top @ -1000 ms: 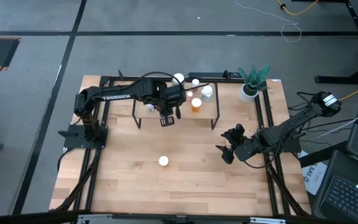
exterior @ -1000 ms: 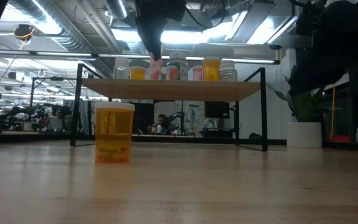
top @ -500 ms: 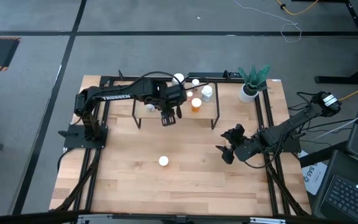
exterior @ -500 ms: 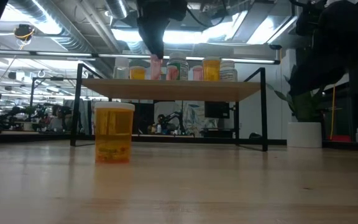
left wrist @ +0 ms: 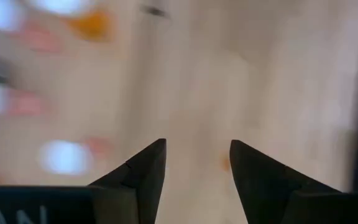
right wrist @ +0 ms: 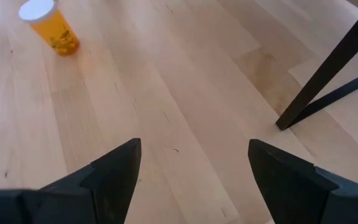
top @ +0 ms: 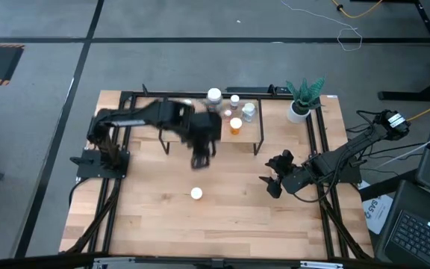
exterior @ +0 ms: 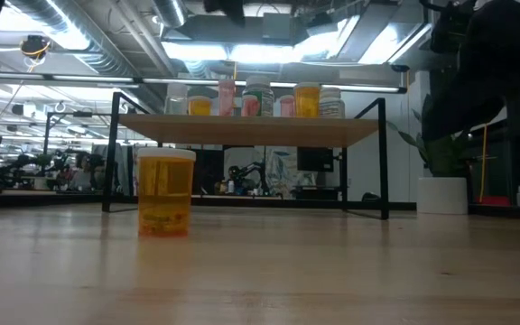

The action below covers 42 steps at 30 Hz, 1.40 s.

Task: Pick and place medicine bottles onto shelf by color
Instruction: Put the orange pill bottle on the shelf

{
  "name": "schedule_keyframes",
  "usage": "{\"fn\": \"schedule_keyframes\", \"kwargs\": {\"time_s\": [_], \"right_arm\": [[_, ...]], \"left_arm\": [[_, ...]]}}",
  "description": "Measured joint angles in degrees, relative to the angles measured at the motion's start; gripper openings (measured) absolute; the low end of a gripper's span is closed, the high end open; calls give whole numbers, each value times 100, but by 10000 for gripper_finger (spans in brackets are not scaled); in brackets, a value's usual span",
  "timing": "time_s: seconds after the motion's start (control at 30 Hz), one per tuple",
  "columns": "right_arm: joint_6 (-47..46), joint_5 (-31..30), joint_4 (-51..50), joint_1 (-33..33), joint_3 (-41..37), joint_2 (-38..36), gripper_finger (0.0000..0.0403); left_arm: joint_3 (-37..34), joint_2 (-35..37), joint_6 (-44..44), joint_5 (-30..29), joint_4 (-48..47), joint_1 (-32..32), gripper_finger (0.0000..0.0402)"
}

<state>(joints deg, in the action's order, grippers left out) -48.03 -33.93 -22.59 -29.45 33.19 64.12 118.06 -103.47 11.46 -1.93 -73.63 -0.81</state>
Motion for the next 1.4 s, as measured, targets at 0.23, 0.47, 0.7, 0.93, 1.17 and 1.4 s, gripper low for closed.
{"fn": "schedule_keyframes", "kwargs": {"time_s": [0.23,0.47,0.7,0.93,1.17,1.4], "right_arm": [[0,4,0,0,0,0,298],[0,18,2,0,0,0,298],[0,109,33,0,0,0,298],[0,107,57,0,0,0,298],[9,107,54,0,0,0,298],[18,107,50,0,0,0,298]], "left_arm": [[-318,1,685,-94,-233,1496,167],[-997,-6,1364,-1710,62,2717,167],[-1656,-6,2339,-1860,1034,3001,166],[-2271,-3,3068,-811,1138,2647,194],[-2708,-3,3106,-691,1513,2334,247],[-3357,-3,2876,-785,2127,2320,297]]}}
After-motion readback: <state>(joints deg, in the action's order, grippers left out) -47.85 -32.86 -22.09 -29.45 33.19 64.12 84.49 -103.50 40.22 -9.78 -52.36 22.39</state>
